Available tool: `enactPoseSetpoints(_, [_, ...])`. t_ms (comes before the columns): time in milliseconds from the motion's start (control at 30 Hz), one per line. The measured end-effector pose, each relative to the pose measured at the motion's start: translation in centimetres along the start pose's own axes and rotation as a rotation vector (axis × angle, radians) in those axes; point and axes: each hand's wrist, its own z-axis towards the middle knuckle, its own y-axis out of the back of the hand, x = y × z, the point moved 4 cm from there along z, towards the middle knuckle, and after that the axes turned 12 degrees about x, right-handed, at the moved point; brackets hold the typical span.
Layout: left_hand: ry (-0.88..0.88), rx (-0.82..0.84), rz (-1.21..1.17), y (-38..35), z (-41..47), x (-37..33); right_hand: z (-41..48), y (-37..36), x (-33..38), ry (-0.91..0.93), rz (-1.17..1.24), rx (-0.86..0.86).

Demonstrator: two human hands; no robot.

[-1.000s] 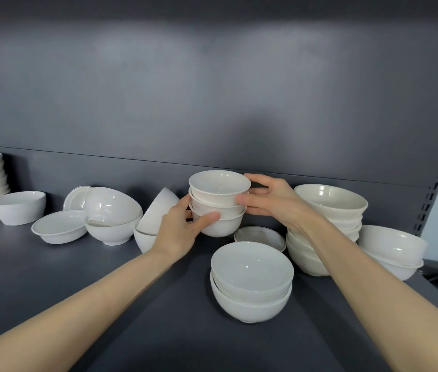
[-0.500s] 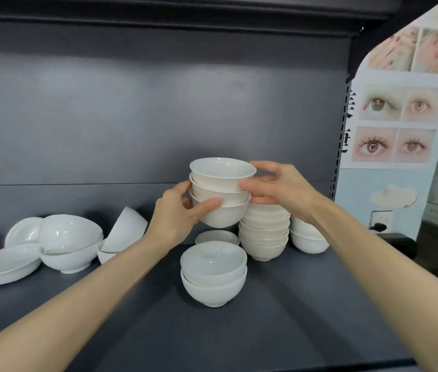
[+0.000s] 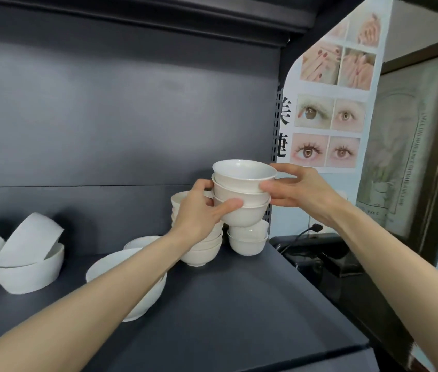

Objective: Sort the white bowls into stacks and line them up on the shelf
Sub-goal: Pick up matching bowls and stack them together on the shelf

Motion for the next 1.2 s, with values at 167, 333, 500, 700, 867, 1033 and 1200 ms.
enactPoseSetpoints(167, [0.018,-0.029,0.016,-4.6,3.8,1.2,1.8,5.3,-2.9,-0.012,0.001,0.031])
enactPoseSetpoints(333, [0.034,-0.119,0.044,-7.4,7.2,2.5,5.2,8.9,-5.4,0.000,0.003,0.104])
enactPoseSetpoints(500, [0.075,-0.174,0.121,-8.7,9.5,4.0,8.5,10.6,-8.6,0.001,0.048,0.157])
enactPoseSetpoints(700, [0.128,-0.194,0.258,-9.4,10.9,5.1,11.1,11.1,-11.4,-0.009,0.111,0.216])
enactPoseSetpoints(867, [0.158,-0.191,0.300,-9.7,11.4,6.0,12.0,11.2,-12.7,-0.006,0.128,0.245])
enactPoseSetpoints(1033, [0.187,-0.195,0.324,-10.1,10.8,7.1,12.1,10.8,-14.2,-0.025,0.159,0.276])
enactPoseSetpoints(1200, [0.213,-0.191,0.321,-10.4,10.2,8.4,12.1,10.2,-15.5,-0.038,0.176,0.297])
